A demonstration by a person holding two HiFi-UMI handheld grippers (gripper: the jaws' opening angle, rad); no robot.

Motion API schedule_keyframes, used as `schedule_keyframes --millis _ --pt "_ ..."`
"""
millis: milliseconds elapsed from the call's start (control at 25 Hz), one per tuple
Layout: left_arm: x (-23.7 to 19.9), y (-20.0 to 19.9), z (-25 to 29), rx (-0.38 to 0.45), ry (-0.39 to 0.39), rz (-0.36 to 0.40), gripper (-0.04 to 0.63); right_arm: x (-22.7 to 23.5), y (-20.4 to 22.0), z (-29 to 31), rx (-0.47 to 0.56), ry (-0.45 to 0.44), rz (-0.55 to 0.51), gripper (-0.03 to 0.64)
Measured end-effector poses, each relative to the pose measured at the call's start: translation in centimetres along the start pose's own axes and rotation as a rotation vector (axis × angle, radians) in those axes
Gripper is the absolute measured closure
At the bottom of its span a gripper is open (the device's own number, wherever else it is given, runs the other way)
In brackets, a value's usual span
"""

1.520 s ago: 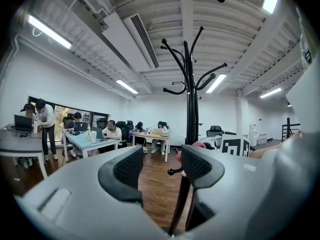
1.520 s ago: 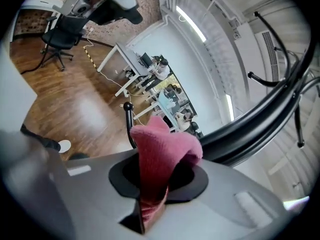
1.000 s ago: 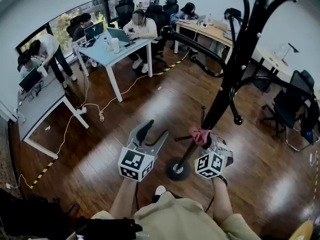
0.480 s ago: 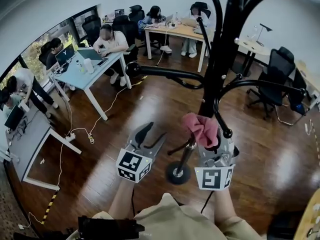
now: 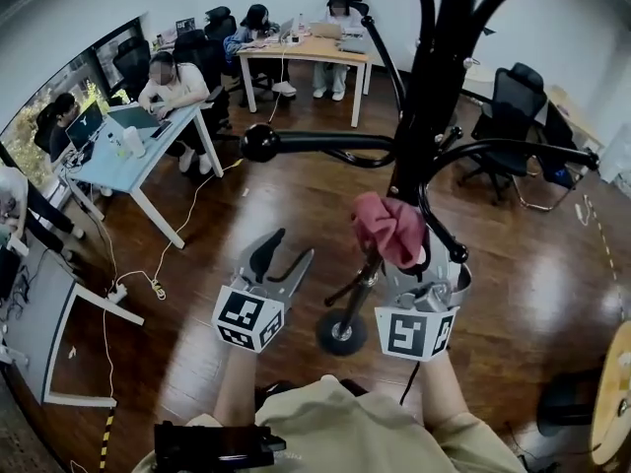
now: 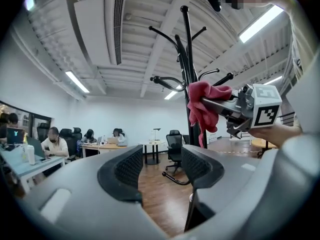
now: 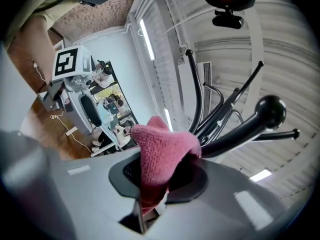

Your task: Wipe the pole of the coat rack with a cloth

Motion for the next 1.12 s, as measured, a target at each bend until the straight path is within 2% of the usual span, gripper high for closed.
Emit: schedule_keyframes --millis 120,200,320,480,640,720,800,840,920,1000,1120 --pt "-2.4 0.5 1.8 0.009 0.063 -0.029 0.360 -0.9 0.9 0.2 -0.027 -0.043 0.030 0.560" --pt "-3.7 0.6 3.2 0.016 0.130 -0.029 0.360 -2.0 2.0 0.1 -0.083 -0.064 0.044 0.560" --pt "-5.8 1.4 4.7 0.019 0.250 -0.018 0.360 -4.8 3.6 -0.2 -0.179 -0.037 0.069 0.560" --pt "-8.4 3.1 6.3 -0.021 0.393 0.000 0.365 -9.8 5.9 0.2 -0.379 -0.013 0.132 0.558" --pt "-8.9 2.7 7.5 0.009 0.547 -0.004 0.365 -13.6 8.0 -0.7 -0.595 -0.007 0.230 0.558" --pt "-8.7 2.9 7.7 0.014 0.613 -0.007 0.365 -15.4 9.9 -1.4 -0.718 -0.042 0.386 0.558" --pt "-8.4 3.1 7.7 0.017 0.671 -0.011 0.365 -15.8 11.1 -2.4 -0.811 -0.034 0.633 0.561" --pt "-8.4 3.1 7.7 0.018 0.695 -0.010 0.365 -15.7 11.1 -2.7 -0.837 -0.024 0.719 0.561" --pt "-8.6 3.2 7.6 0.020 0.733 -0.012 0.365 -15.7 10.5 -3.2 -0.869 -0.058 0.792 0.561" --pt "-9.1 3.4 7.4 0.021 0.758 -0.021 0.365 -15.6 9.7 -3.7 -0.840 -0.120 0.894 0.561" --pt "-9.7 3.9 7.4 0.015 0.784 -0.042 0.365 -15.1 7.5 -4.4 -0.697 -0.223 1.157 0.563"
Point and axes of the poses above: the fingertips, and each gripper's own axes: z forward along the fingers, x to its right, y out of its underside, the point moved 9 cm from there along -z, backward along the fingers, and after that the axes turned 8 degrees about z, right-handed, at the moved point
